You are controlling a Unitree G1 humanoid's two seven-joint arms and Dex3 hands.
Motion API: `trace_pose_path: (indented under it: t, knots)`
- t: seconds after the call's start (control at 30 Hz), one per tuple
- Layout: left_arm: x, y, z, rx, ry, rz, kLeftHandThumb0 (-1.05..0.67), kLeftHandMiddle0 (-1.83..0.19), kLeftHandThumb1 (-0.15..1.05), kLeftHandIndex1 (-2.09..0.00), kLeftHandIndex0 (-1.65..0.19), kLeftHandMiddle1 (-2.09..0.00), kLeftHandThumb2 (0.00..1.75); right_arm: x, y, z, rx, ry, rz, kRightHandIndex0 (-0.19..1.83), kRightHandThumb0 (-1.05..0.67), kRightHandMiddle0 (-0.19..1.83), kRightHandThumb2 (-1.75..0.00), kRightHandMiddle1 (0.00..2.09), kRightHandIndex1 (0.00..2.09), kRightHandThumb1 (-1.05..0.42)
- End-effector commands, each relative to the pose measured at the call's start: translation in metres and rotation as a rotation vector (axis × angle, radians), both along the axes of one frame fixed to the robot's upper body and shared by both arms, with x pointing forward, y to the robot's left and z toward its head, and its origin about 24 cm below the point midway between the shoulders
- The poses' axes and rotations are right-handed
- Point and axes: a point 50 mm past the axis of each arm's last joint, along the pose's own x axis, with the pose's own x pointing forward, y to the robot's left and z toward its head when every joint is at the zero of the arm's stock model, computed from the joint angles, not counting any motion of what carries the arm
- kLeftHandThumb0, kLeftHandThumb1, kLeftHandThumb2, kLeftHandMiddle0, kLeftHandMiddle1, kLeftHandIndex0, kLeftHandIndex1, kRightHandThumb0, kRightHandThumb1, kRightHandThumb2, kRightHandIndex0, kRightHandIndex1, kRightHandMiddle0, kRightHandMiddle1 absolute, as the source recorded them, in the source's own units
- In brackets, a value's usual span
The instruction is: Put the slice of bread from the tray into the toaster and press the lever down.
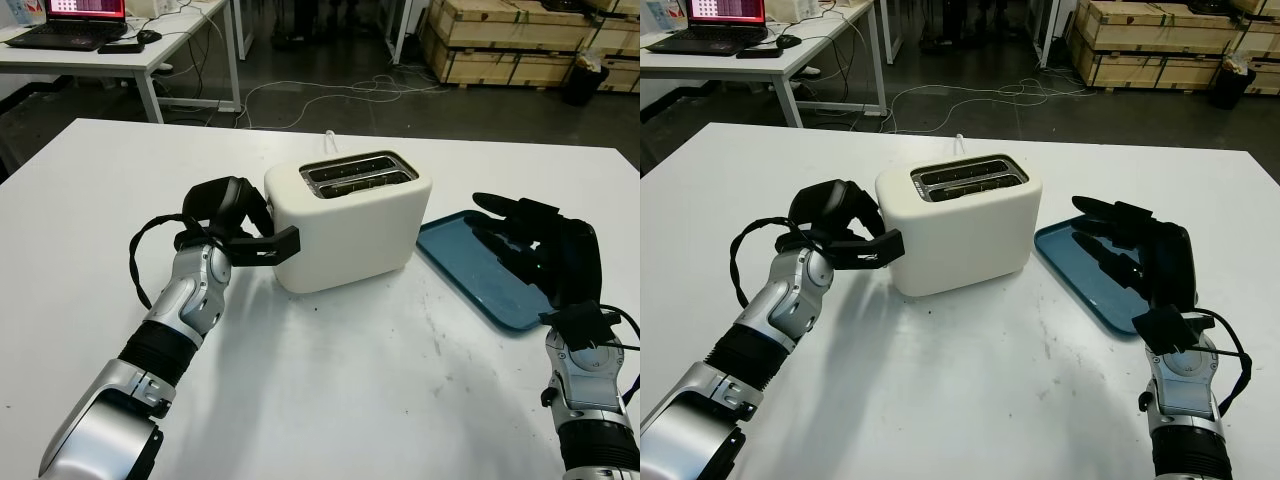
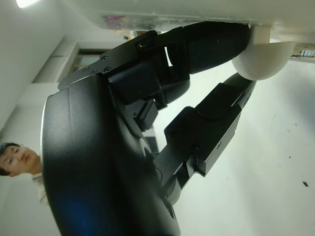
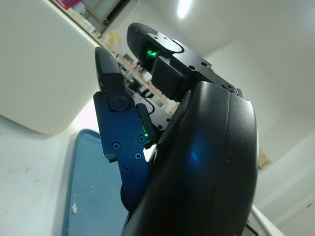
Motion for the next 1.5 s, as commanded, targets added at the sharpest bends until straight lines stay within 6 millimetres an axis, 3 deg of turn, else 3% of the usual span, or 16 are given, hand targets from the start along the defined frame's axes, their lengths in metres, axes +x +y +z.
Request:
trace_pose_path:
  t: [0.0,0.1,0.17,0.53,0.87,1.03,1.27,1.47]
  knots:
    - [-0.055,-0.073,-0.075,-0.054,0.431,-0.283,-0.07,-0.77,0.89,-0.02,-1.11,-1.09,0.01,0.0,-0.003,0.005,-0.018,-0.01,0.0,1.13,-0.35,0.98,-0.03,0.0,0.0,-0.92]
    - [-0.073,-0.069,-0.122,-0.079,0.58,-0.203,0.0,-0.68,0.88,-0.02,-1.11,-1.05,0.0,-0.001,-0.005,0.004,-0.037,-0.006,-0.014,1.14,-0.35,0.99,-0.03,0.0,0.01,-0.92]
    - [-0.08,-0.068,-0.131,-0.07,0.635,-0.191,-0.02,-0.64,0.9,-0.01,-1.1,-1.0,0.01,-0.001,-0.006,0.004,-0.036,-0.003,-0.013,1.15,-0.35,0.99,-0.03,0.0,0.01,-0.92]
    - [-0.084,-0.061,-0.136,-0.031,0.66,-0.203,0.03,-0.67,0.92,-0.01,-1.1,-1.02,0.02,-0.001,-0.006,0.004,-0.047,0.001,-0.009,1.14,-0.34,0.98,-0.03,0.0,0.0,-0.92]
    - [-0.082,-0.051,-0.13,-0.045,0.658,-0.206,-0.05,-0.68,0.92,-0.01,-1.1,-1.02,0.02,0.0,-0.004,0.005,-0.047,-0.004,-0.004,1.13,-0.37,0.98,-0.04,0.0,0.0,-0.92]
    - [-0.075,-0.037,-0.11,-0.057,0.559,-0.189,-0.1,-0.71,0.92,-0.01,-1.09,-1.04,0.03,0.0,-0.002,0.004,-0.029,-0.008,0.007,1.13,-0.37,0.98,-0.04,0.0,0.0,-0.92]
    - [-0.068,0.007,-0.05,-0.171,0.187,-0.156,-0.25,-0.71,0.92,0.0,-1.09,-1.13,0.12,0.003,0.006,-0.002,-0.009,0.023,0.029,1.1,-0.36,0.96,-0.01,0.0,0.0,-0.91]
    - [-0.07,0.036,-0.002,-0.229,-0.051,-0.174,-0.21,-0.67,0.87,-0.01,-1.07,-1.35,0.01,0.01,0.012,-0.008,-0.009,0.075,0.052,1.05,-0.35,0.88,0.0,0.0,0.0,-0.89]
